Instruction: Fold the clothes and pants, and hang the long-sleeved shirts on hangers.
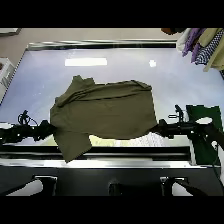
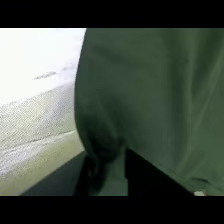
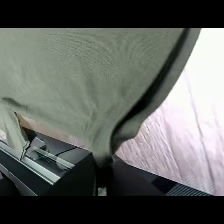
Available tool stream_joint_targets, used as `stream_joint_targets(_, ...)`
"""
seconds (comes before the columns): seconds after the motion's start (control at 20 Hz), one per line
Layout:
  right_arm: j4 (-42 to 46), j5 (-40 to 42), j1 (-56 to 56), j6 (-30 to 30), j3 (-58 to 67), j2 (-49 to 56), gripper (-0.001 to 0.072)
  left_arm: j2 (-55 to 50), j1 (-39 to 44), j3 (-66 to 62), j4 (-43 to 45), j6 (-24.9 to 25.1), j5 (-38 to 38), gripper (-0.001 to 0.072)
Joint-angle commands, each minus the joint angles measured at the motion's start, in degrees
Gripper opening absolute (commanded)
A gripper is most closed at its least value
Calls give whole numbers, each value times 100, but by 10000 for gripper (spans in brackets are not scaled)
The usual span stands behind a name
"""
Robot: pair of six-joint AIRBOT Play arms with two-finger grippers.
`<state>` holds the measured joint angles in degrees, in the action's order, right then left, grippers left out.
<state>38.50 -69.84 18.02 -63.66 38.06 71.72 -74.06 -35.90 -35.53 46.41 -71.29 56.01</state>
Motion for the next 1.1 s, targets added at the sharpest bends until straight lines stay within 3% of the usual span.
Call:
stream_joint_targets(0.0, -52, -17, -7, 11, 7, -140, 30, -61, 87, -31, -649, 295, -87, 19)
stream_joint_targets(0.15, -402, 140, -192, 179, 37, -238, 28, -7, 140, -245, -1215, 643, 157, 15)
stream_joint_targets(0.35, -48, 1268, -1360, -138, 1008, -243, 27, 396, 505, -1064, -1172, 439, 267, 13)
stream_joint_targets(0.45, 824, 1641, -1703, -774, 1993, -245, 27, 691, 669, -1784, -914, 127, 269, 12)
stream_joint_targets(0.65, 2492, 1550, -1797, -1735, 4664, -267, 27, 1340, 852, -3768, 146, -584, 310, 12)
stream_joint_targets(0.85, 2850, 828, -1799, -2002, 6961, -496, 28, 2127, 848, -5665, 1576, -1690, 678, 12)
stream_joint_targets(0.95, 2865, 546, -1799, -2194, 7503, -905, 28, 2610, 848, -6186, 2304, -2347, 1043, 13)
stream_joint_targets(1.05, 2914, 501, -1799, -2474, 7591, -1504, 28, 3211, 848, -6319, 2898, -2704, 1200, 13)
